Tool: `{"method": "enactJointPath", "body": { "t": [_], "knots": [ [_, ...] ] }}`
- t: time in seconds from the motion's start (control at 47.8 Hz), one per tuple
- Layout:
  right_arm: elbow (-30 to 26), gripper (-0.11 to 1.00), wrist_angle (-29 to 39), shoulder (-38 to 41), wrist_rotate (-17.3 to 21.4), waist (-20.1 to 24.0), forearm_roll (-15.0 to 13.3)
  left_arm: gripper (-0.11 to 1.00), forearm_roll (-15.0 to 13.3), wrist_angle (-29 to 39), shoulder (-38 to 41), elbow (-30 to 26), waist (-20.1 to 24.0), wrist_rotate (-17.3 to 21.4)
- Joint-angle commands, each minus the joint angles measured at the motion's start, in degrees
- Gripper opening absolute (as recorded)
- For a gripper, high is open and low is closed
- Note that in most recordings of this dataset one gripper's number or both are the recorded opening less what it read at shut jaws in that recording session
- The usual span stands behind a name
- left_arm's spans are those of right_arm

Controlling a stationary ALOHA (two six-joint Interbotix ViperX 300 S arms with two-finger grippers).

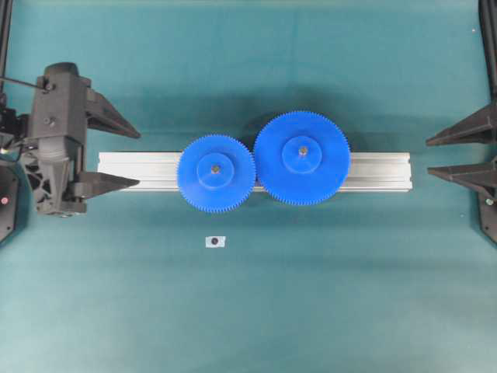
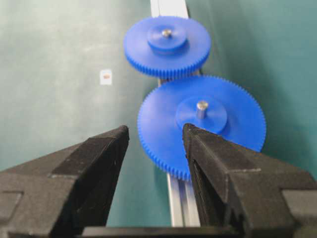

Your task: Insert the small gear onto the shaft.

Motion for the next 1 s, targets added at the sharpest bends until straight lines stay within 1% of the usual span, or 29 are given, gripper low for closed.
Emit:
{"method": "enactJointPath", "body": {
  "t": [0.0, 0.983],
  "knots": [
    [-0.62, 0.60, -0.53, 0.35, 0.53, -0.18, 0.09, 0.81, 0.00, -0.53, -1.05, -0.26, -0.18, 0.00],
    [-0.53, 0.60, -0.62, 0.35, 0.53, -0.18, 0.09, 0.80, 0.00, -0.44, -1.76, 0.88, -0.53, 0.00]
  ]
}}
